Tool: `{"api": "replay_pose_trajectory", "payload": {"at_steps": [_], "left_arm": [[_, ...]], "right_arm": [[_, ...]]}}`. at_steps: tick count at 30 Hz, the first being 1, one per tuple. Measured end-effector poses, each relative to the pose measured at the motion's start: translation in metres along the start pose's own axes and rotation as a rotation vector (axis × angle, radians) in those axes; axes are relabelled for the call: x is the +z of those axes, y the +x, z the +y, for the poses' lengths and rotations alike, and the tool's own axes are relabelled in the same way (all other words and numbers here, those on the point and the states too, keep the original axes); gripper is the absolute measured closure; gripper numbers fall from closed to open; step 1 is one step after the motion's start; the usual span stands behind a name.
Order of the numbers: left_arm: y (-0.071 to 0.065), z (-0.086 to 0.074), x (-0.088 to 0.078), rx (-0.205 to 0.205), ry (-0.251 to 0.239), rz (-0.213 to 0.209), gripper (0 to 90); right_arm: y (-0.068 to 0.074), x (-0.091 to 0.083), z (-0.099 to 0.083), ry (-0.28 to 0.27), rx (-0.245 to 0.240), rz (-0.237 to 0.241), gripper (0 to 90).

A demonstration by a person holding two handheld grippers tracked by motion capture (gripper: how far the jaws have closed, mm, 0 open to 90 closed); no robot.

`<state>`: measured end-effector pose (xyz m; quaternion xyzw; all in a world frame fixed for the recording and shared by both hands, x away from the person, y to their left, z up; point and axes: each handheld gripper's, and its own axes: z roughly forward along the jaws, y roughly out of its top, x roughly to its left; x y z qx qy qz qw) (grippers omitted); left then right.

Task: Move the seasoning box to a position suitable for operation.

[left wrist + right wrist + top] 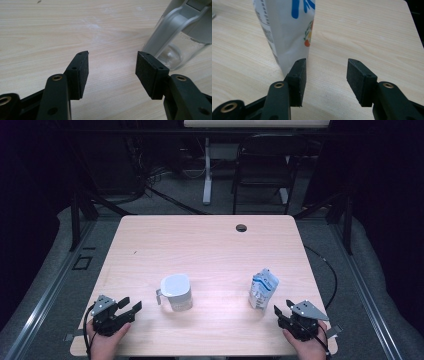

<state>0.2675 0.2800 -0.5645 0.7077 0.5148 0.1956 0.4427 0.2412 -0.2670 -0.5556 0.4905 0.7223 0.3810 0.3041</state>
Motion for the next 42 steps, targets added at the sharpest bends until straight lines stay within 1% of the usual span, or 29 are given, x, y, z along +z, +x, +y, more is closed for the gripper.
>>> {"api": "replay_pose_trajectory", "payload": {"at_steps": [1, 2, 4, 5, 6, 7, 9, 11, 12, 14, 16, 18, 22, 24, 25, 27, 28, 30, 31, 32, 33, 34, 36, 37, 38, 40, 42], "left_arm": [[-0.002, 0.0, 0.001, 0.007, -0.006, 0.005, 44.3], [-0.005, 0.001, 0.002, 0.009, -0.011, -0.001, 46.7], [-0.008, 0.002, 0.004, 0.009, -0.011, -0.018, 47.2], [-0.009, 0.002, 0.005, 0.014, -0.007, -0.029, 48.4], [-0.01, 0.002, 0.006, 0.019, -0.007, -0.037, 48.4], [-0.012, 0.002, 0.007, 0.025, 0.006, -0.042, 48.9], [-0.014, 0.002, 0.008, 0.027, 0.013, -0.05, 50.4], [-0.016, 0.002, 0.009, 0.029, 0.02, -0.049, 51.2], [-0.018, 0.003, 0.009, 0.029, 0.019, -0.054, 52.5], [-0.021, 0.004, 0.007, 0.04, 0.019, -0.057, 52.8], [-0.024, 0.006, 0.005, 0.037, 0.008, -0.061, 53.0], [-0.027, 0.009, 0.003, 0.044, 0.001, -0.06, 52.5], [-0.035, 0.015, -0.002, 0.075, -0.006, -0.061, 50.7], [-0.039, 0.018, -0.002, 0.092, -0.004, -0.059, 49.6], [-0.04, 0.018, 0.0, 0.094, -0.005, -0.059, 49.5], [-0.044, 0.02, 0.006, 0.11, 0.01, -0.054, 49.0], [-0.045, 0.021, 0.009, 0.111, 0.014, -0.053, 49.1], [-0.047, 0.023, 0.018, 0.102, 0.04, -0.064, 52.1], [-0.049, 0.025, 0.024, 0.096, 0.056, -0.061, 52.9], [-0.051, 0.025, 0.028, 0.096, 0.063, -0.054, 53.4], [-0.053, 0.025, 0.032, 0.098, 0.067, -0.056, 54.6], [-0.055, 0.024, 0.036, 0.104, 0.07, -0.055, 55.1], [-0.058, 0.023, 0.043, 0.132, 0.079, -0.045, 55.5], [-0.06, 0.023, 0.045, 0.141, 0.079, -0.039, 55.6], [-0.061, 0.023, 0.048, 0.162, 0.082, -0.024, 55.6], [-0.062, 0.024, 0.051, 0.177, 0.082, -0.012, 57.3], [-0.059, 0.028, 0.053, 0.165, 0.066, -0.014, 59.3]], "right_arm": [[0.0, 0.0, 0.0, 0.0, 0.0, 0.0, 49.8], [-0.002, 0.0, 0.0, -0.003, 0.001, -0.009, 52.6], [-0.003, 0.0, 0.0, 0.001, -0.001, -0.005, 53.2], [-0.004, 0.0, 0.0, 0.015, 0.004, -0.004, 55.1], [-0.004, 0.0, 0.0, 0.015, 0.004, -0.004, 55.1], [-0.005, 0.0, -0.001, 0.02, 0.004, -0.006, 55.2], [-0.006, 0.0, -0.001, 0.034, 0.005, -0.007, 55.6], [-0.008, 0.0, 0.001, 0.042, 0.015, -0.006, 56.2], [-0.008, -0.001, 0.003, 0.033, 0.037, 0.002, 56.2], [-0.007, -0.001, 0.003, 0.032, 0.039, 0.0, 56.2], [-0.004, -0.002, 0.003, 0.04, 0.025, 0.008, 56.2], [0.001, -0.003, 0.003, 0.041, 0.01, 0.021, 56.1], [0.002, -0.004, 0.004, 0.031, 0.013, 0.032, 55.7], [0.002, -0.006, 0.004, 0.028, 0.02, 0.036, 55.0], [0.002, -0.006, 0.004, 0.029, 0.022, 0.035, 54.5], [0.0, -0.007, 0.003, 0.03, 0.031, 0.032, 53.5], [0.0, -0.007, 0.003, 0.031, 0.037, 0.032, 53.4], [-0.002, -0.008, 0.002, 0.026, 0.053, 0.038, 53.2], [-0.003, -0.008, 0.002, 0.026, 0.059, 0.041, 52.9], [-0.004, -0.008, 0.002, 0.028, 0.063, 0.039, 52.7], [-0.005, -0.008, 0.002, 0.028, 0.066, 0.035, 52.3], [-0.005, -0.008, 0.001, 0.03, 0.069, 0.037, 52.0], [-0.006, -0.008, 0.001, 0.03, 0.07, 0.037, 51.7], [-0.006, -0.008, 0.0, 0.026, 0.071, 0.037, 51.5], [-0.006, -0.008, 0.0, 0.026, 0.071, 0.038, 51.5], [-0.007, -0.008, -0.001, 0.035, 0.066, 0.041, 51.4], [-0.007, -0.009, -0.003, 0.034, 0.067, 0.04, 51.2]]}}
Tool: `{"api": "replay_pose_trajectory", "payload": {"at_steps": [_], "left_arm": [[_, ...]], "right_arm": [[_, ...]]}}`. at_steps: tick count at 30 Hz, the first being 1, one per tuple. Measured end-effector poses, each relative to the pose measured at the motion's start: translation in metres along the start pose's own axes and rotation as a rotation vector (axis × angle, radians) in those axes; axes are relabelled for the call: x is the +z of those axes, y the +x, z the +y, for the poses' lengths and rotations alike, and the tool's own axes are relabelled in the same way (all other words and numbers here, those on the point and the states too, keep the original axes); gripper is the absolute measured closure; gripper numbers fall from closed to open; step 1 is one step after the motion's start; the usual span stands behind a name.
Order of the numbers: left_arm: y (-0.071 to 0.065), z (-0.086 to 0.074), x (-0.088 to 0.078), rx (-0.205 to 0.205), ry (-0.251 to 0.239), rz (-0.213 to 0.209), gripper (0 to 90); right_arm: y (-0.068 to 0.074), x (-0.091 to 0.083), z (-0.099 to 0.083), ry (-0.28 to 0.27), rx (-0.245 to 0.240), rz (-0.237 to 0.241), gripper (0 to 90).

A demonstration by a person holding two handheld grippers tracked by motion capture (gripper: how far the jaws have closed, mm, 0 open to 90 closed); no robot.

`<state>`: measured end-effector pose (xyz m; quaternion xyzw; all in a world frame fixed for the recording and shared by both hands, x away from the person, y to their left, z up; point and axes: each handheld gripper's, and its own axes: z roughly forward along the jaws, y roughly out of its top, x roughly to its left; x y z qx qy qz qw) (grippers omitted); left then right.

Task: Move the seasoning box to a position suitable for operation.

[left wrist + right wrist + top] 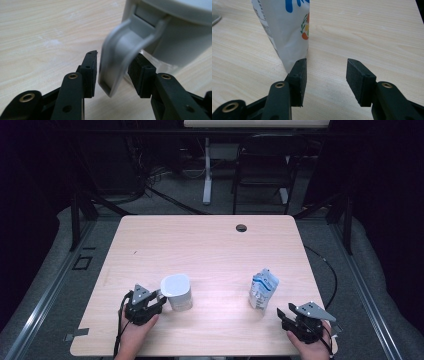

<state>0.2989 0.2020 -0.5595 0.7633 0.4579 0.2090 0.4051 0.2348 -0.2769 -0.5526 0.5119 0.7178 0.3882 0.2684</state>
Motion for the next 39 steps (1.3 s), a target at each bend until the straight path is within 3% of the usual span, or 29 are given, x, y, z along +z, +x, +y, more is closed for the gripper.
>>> {"api": "replay_pose_trajectory", "payload": {"at_steps": [8, 12, 26, 39], "left_arm": [[0.005, 0.005, 0.003, 0.005, -0.011, -0.014, 59.8], [0.003, 0.006, 0.004, 0.018, -0.007, -0.017, 67.1], [0.0, 0.007, 0.004, 0.055, 0.009, 0.021, 71.1], [-0.005, 0.007, 0.004, 0.052, 0.013, 0.047, 72.0]], "right_arm": [[-0.002, -0.004, -0.003, 0.006, 0.006, -0.012, 50.4], [-0.004, -0.007, -0.005, 0.0, 0.014, -0.019, 50.3], [-0.006, -0.009, -0.006, 0.001, 0.018, -0.02, 50.2], [-0.005, -0.01, -0.006, -0.005, 0.012, 0.001, 51.1]]}}
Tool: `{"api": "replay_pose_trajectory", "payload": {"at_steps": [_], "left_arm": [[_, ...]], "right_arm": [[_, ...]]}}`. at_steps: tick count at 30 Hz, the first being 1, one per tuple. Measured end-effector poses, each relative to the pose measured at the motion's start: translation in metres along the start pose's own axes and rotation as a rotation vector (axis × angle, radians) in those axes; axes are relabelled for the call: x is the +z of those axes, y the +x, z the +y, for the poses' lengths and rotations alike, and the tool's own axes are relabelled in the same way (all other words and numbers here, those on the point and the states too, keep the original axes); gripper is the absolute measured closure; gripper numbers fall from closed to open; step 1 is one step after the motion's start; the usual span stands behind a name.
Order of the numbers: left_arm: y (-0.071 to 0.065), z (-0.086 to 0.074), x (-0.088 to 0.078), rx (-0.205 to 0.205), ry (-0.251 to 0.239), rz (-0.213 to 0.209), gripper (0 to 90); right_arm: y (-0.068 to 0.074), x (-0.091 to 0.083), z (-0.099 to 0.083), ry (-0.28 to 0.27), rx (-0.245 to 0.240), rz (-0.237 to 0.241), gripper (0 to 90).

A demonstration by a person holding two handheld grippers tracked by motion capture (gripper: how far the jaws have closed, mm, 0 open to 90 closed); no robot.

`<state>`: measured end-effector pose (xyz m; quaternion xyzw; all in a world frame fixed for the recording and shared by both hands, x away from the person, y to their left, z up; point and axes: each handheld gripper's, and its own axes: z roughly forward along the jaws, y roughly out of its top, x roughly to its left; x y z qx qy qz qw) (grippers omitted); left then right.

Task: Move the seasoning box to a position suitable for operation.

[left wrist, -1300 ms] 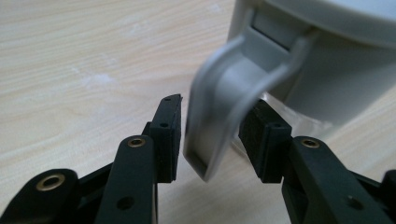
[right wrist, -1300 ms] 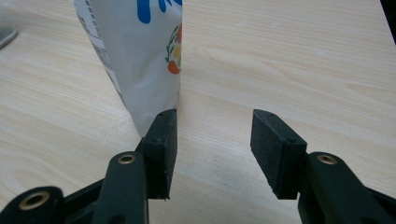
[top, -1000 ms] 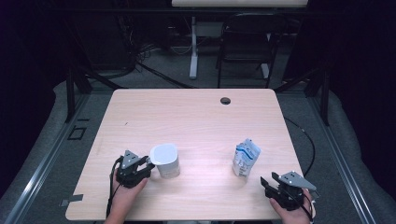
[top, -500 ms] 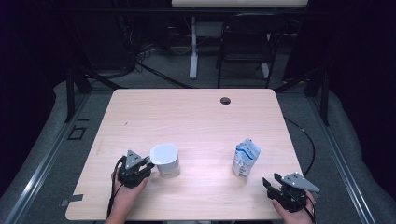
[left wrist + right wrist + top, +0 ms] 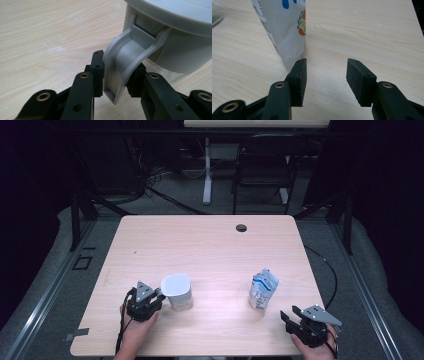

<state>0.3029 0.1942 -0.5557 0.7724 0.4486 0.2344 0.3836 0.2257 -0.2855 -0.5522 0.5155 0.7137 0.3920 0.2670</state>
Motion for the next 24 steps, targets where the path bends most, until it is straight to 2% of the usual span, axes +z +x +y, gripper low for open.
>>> {"api": "replay_pose_trajectory", "payload": {"at_steps": [8, 16, 24], "left_arm": [[-0.006, 0.001, -0.002, -0.001, 0.003, 0.001, 72.6], [-0.017, 0.001, -0.006, 0.016, 0.008, -0.011, 73.7], [-0.03, 0.0, -0.011, 0.023, 0.024, -0.007, 73.6]], "right_arm": [[0.002, -0.004, 0.002, -0.014, -0.003, 0.012, 51.3], [0.007, -0.005, 0.003, -0.024, -0.018, 0.03, 51.1], [0.016, -0.006, 0.005, -0.022, -0.063, 0.068, 51.1]]}}
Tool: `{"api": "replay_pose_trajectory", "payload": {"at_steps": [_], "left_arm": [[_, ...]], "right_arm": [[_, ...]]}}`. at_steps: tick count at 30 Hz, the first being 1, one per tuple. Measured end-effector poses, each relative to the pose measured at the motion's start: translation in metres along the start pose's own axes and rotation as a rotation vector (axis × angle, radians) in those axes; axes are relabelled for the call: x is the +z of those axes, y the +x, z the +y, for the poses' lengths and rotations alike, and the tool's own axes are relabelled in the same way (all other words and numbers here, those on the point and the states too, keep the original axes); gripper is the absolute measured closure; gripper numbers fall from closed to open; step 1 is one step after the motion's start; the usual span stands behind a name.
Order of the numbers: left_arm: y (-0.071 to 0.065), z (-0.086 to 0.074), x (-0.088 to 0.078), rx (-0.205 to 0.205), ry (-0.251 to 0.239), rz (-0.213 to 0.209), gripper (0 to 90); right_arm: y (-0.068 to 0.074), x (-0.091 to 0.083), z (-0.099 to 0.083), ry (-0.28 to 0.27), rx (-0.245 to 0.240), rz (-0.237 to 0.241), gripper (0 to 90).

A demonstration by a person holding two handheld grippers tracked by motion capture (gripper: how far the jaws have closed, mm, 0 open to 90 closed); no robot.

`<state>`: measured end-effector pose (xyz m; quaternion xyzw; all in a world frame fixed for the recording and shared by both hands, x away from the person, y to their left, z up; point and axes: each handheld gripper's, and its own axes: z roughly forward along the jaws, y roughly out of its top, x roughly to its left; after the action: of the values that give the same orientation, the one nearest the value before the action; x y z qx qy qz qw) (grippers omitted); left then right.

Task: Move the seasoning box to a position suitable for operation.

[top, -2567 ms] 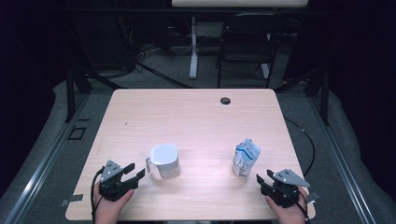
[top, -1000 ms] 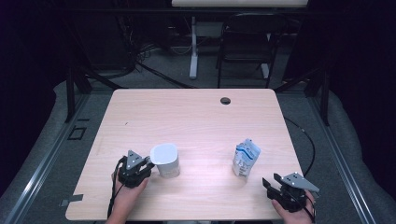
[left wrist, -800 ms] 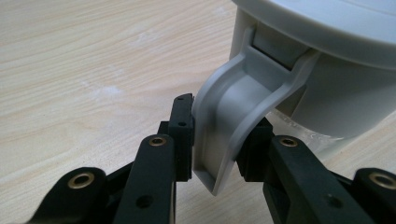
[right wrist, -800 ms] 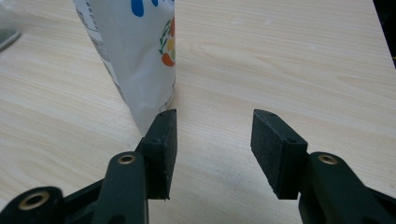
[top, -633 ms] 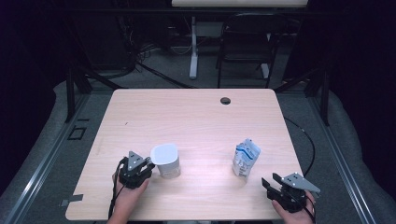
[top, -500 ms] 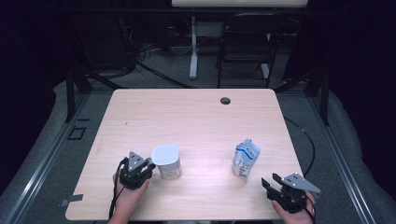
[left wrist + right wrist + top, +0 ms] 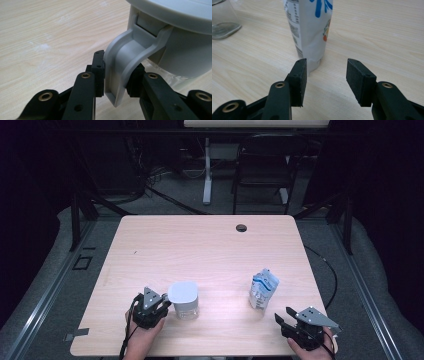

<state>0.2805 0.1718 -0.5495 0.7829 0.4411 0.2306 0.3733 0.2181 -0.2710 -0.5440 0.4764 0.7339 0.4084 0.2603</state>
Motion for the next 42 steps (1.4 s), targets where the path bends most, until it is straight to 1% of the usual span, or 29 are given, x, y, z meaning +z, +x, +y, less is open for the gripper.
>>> {"api": "replay_pose_trajectory", "payload": {"at_steps": [4, 7, 8, 11, 13, 14, 16, 19, 21, 22, 25, 26, 27, 28, 29, 31, 33, 36, 39, 42], "left_arm": [[-0.005, -0.001, -0.002, 0.0, 0.001, 0.007, 73.5], [-0.008, -0.001, -0.003, 0.005, 0.005, -0.005, 73.5], [-0.01, -0.001, -0.004, 0.016, 0.008, -0.005, 73.4], [-0.015, -0.002, -0.005, 0.019, 0.016, -0.008, 73.3], [-0.018, -0.003, -0.006, 0.026, 0.015, -0.016, 73.1], [-0.02, -0.003, -0.006, 0.028, 0.015, -0.02, 73.0], [-0.022, -0.003, -0.007, 0.033, 0.015, -0.023, 72.8], [-0.026, -0.004, -0.009, 0.044, 0.021, -0.036, 72.2], [-0.03, -0.005, -0.009, 0.049, 0.024, -0.046, 72.0], [-0.032, -0.005, -0.009, 0.052, 0.024, -0.051, 71.9], [-0.037, -0.005, -0.01, 0.07, 0.028, -0.069, 71.9], [-0.038, -0.005, -0.01, 0.073, 0.029, -0.076, 71.9], [-0.04, -0.005, -0.01, 0.081, 0.03, -0.083, 71.9], [-0.043, -0.005, -0.01, 0.083, 0.032, -0.093, 71.9], [-0.046, -0.005, -0.01, 0.092, 0.032, -0.098, 71.9], [-0.051, -0.006, -0.01, 0.104, 0.033, -0.107, 71.9], [-0.054, -0.005, -0.01, 0.114, 0.034, -0.112, 71.9], [-0.057, -0.006, -0.011, 0.121, 0.033, -0.12, 71.8], [-0.056, -0.007, -0.011, 0.115, 0.027, -0.128, 71.7], [-0.055, -0.007, -0.011, 0.119, 0.029, -0.144, 71.3]], "right_arm": [[0.004, 0.0, 0.001, 0.003, -0.016, 0.012, 50.5], [0.007, 0.0, 0.002, -0.003, -0.018, 0.024, 50.5], [0.008, 0.0, 0.002, -0.002, -0.02, 0.029, 50.5], [0.013, -0.001, 0.004, -0.005, -0.039, 0.046, 50.6], [0.016, -0.002, 0.006, -0.013, -0.059, 0.041, 50.2], [0.019, -0.002, 0.007, -0.022, -0.076, 0.026, 49.2], [0.022, -0.003, 0.009, -0.043, -0.079, 0.027, 48.9], [0.029, -0.004, 0.013, -0.061, -0.104, 0.025, 48.9], [0.033, -0.005, 0.015, -0.067, -0.12, 0.029, 49.9], [0.035, -0.004, 0.016, -0.069, -0.129, 0.036, 52.2], [0.041, -0.003, 0.018, -0.057, -0.15, 0.079, 56.6], [0.046, -0.001, 0.018, -0.056, -0.173, 0.09, 57.8], [0.046, -0.001, 0.018, -0.056, -0.173, 0.09, 57.8], [0.049, 0.0, 0.019, -0.049, -0.185, 0.095, 59.7], [0.051, 0.003, 0.019, -0.044, -0.194, 0.112, 61.3], [0.055, 0.005, 0.02, -0.03, -0.208, 0.111, 62.8], [0.058, 0.009, 0.02, -0.026, -0.203, 0.126, 65.1], [0.062, 0.013, 0.021, 0.007, -0.213, 0.145, 67.6], [0.065, 0.017, 0.02, 0.023, -0.214, 0.15, 67.9], [0.069, 0.021, 0.021, 0.026, -0.216, 0.161, 66.6]]}}
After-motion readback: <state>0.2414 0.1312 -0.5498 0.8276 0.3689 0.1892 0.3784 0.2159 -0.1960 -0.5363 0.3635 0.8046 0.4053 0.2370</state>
